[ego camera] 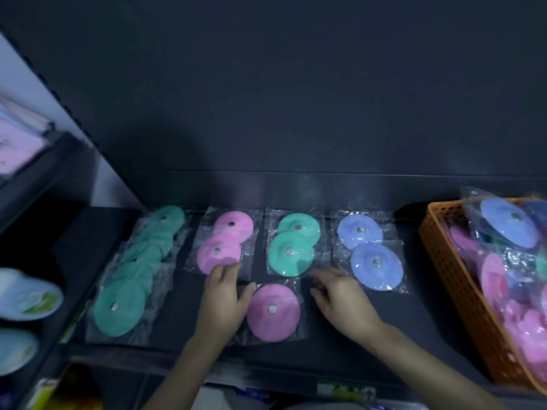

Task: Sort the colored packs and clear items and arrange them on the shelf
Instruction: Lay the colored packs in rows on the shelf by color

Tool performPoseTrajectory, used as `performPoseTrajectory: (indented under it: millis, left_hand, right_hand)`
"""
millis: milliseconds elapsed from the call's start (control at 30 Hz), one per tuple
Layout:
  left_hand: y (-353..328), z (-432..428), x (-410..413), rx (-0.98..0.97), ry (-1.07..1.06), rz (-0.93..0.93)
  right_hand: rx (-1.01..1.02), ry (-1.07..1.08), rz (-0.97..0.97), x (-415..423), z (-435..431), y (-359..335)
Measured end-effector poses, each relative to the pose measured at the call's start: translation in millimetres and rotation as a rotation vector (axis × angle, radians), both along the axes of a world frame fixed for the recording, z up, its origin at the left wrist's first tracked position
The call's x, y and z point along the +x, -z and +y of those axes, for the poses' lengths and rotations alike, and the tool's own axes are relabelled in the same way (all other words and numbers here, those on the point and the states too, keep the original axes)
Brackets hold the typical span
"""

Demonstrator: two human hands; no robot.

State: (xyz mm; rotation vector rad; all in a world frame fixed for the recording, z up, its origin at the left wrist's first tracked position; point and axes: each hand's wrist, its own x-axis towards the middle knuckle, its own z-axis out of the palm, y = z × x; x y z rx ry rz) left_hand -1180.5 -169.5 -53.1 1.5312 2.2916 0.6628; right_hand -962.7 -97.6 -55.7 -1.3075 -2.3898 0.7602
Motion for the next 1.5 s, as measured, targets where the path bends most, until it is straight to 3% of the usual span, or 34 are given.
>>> performPoseTrajectory:
  millis: [133, 267, 333, 500, 733, 967, 1300, 1500]
  left_hand:
    - [3, -12, -10, -0.164, -0.122, -0.039]
    - [2, -14, -17, -0.166, -0.158, -0.346]
    - [5, -14, -21, -0.145, -0.156, -0.401]
    - [7, -11, -43, 0.004, -0.205, -0.338]
    - [1, 0, -88, 0.046, -0.205, -0.122]
    - [0, 12, -102, 0.111, -0.109, -0.062]
    - [6, 19, -97, -0.018, 0.002, -0.104]
    - [5, 17, -97, -0.002, -0.004, -0.055]
  right_hand:
    - [-0.227, 0.070, 0.056, -21, -4, 1]
    - [-0.316, 0.142, 0.069, -36, -4, 4]
    - [-0.332, 0.167, 0.082, -43, -3, 5]
    - [-0.343, 0.151, 0.122, -58, -5, 1]
    - [-0.322, 0.074, 0.106, -110, 5, -10]
    - [-0.407, 0.183, 0.152, -135, 11, -2]
    - [-0.372, 0.247, 0.038, -142, 9, 4]
    - [-0.421, 0.267, 0.085, -143, 7, 0]
